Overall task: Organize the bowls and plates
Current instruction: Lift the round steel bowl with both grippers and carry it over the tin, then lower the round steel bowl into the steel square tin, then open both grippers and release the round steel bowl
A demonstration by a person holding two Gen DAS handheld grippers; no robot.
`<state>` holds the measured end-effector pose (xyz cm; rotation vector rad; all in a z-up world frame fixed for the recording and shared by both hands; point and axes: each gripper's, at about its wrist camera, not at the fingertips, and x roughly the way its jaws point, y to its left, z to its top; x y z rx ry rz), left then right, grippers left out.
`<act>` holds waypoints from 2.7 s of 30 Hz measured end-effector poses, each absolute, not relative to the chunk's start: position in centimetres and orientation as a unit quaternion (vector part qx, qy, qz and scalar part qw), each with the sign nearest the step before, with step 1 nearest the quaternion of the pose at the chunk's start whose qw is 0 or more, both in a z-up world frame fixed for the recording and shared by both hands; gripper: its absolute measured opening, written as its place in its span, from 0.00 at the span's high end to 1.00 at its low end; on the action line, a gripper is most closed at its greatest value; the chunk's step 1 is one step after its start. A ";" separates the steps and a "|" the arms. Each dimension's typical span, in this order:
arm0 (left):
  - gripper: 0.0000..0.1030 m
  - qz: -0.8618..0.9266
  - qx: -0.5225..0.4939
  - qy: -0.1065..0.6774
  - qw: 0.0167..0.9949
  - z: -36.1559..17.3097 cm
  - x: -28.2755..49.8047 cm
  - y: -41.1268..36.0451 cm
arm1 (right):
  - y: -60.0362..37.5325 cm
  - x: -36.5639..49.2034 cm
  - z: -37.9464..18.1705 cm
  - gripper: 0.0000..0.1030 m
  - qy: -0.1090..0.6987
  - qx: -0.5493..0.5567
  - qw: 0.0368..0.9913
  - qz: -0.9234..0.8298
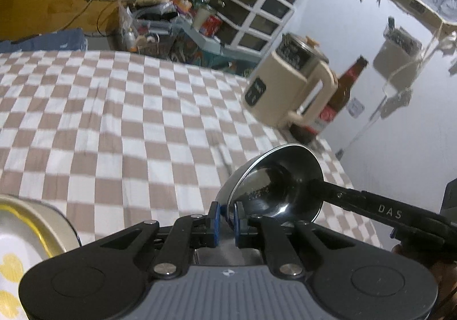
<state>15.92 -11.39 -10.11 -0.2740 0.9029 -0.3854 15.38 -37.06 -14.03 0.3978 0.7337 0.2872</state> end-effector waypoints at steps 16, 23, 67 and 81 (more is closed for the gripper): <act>0.88 -0.206 -0.093 0.484 0.845 -13.0 13.4 -12.3 | -36.9 12.3 -16.6 0.92 0.408 0.196 0.886 0.103; 0.88 -0.206 -0.093 0.495 0.839 -13.6 13.4 -12.3 | -36.4 12.7 -17.2 0.92 0.422 0.187 0.882 0.094; 0.73 -0.189 -0.106 0.467 0.857 -12.5 13.9 -11.2 | -37.6 12.9 -17.7 0.82 0.424 0.167 0.887 0.076; 0.73 -0.163 -0.063 0.475 0.862 -14.0 17.9 -11.8 | -37.8 12.2 -19.9 0.90 0.460 0.142 0.871 0.102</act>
